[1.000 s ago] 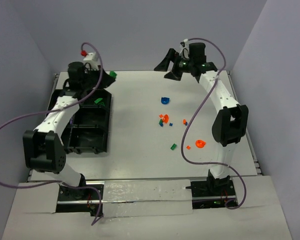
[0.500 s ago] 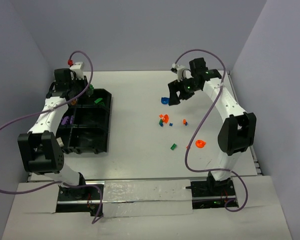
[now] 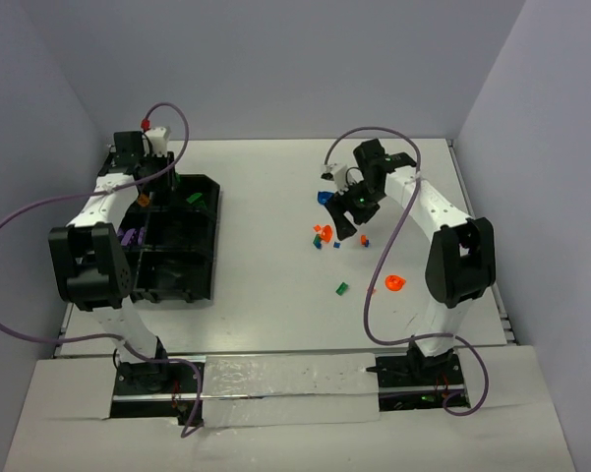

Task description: Sort the legos into containers by color

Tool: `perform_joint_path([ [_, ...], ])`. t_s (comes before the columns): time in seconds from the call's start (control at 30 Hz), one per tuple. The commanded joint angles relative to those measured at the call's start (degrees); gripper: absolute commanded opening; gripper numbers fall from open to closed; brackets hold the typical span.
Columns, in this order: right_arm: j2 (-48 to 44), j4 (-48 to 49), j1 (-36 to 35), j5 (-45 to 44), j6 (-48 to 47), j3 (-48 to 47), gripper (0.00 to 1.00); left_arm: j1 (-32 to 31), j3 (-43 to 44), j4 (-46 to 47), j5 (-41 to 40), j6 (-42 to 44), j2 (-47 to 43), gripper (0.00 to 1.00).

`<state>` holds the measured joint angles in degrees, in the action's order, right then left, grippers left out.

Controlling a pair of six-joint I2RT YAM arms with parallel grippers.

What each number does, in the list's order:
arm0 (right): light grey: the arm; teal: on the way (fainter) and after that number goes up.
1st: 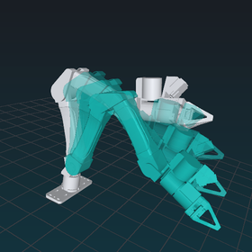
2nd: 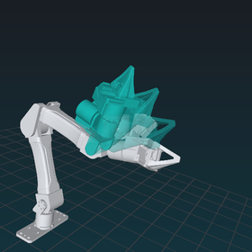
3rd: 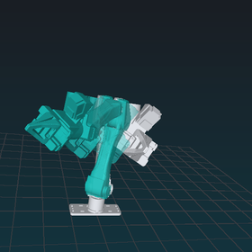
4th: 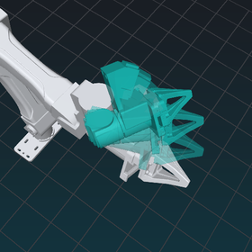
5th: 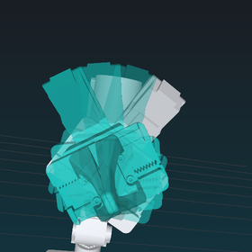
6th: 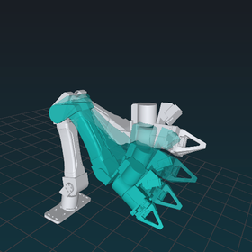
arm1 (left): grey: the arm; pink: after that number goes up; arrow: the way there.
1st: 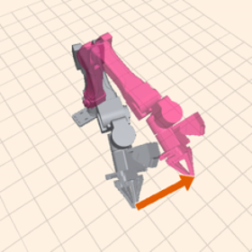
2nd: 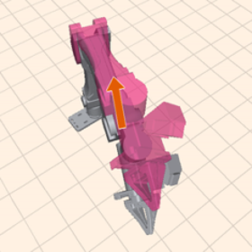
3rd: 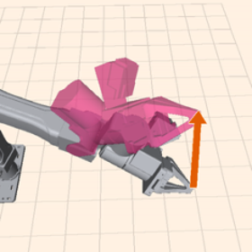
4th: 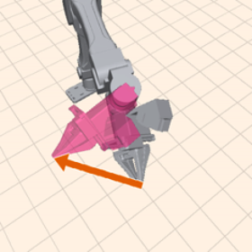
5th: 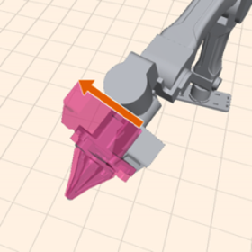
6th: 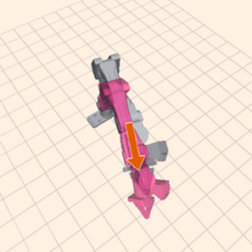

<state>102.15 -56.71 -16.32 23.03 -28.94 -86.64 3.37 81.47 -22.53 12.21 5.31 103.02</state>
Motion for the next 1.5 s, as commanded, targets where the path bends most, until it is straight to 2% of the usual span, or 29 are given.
perform_joint_path([
  [0.0, -2.72, -1.36, -0.99, -2.37, -3.42, 1.2, 0.8, 0.55, 5.04, -2.07, 0.07, 2.6, 2.5, 0.54],
  [0.17, -4.24, -3.43, -2.14, -2.84, -7.98, 4.63, 0.74, 0.85, 3.35, -1.38, 0.31, 2.94, 1.04, 0.64],
  [0.37, -8.29, -4.5, -5.7, -3.0, -14.6, 11.92, 0.68, 1.2, 2.82, -1.29, 2.34, 2.57, -0.7, 0.66],
  [0.5, -13.73, -3.46, -7.89, -1.02, -23.08, 19.57, 0.67, 1.2, 1.45, 0.01, 4.84, 2.33, -3.53, 0.66],
  [0.67, -20.91, 1.1, -8.58, 4.58, -41.35, 26.37, 0.66, 1.28, 1.14, -2.96, 12.64, 4.89, -5.96, 0.66],
  [0.87, -15.4, 1.16, -9.97, 5.71, -52.64, 23.97, 0.61, 1.2, -0.35, -2.69, 19.86, 5.76, -9.86, 0.66],
  [1.07, -12.54, 3.05, -12.46, 3.35, -63.86, 26.7, 0.56, 1.2, -1.22, -2.99, 20.12, 4.66, -12.78, 0.67],
  [1.23, -12.68, 5.74, -13.25, 1.65, -68.97, 30.65, 0.54, 1.2, -3.13, -2.74, 19.17, 4.68, -15.1, 0.67],
  [1.47, -11.41, 6.54, -14.0, 0.43, -70.9, 32.99, 0.51, 1.29, -5.62, -1.86, 19.08, 4.05, -16.8, 0.67],
])
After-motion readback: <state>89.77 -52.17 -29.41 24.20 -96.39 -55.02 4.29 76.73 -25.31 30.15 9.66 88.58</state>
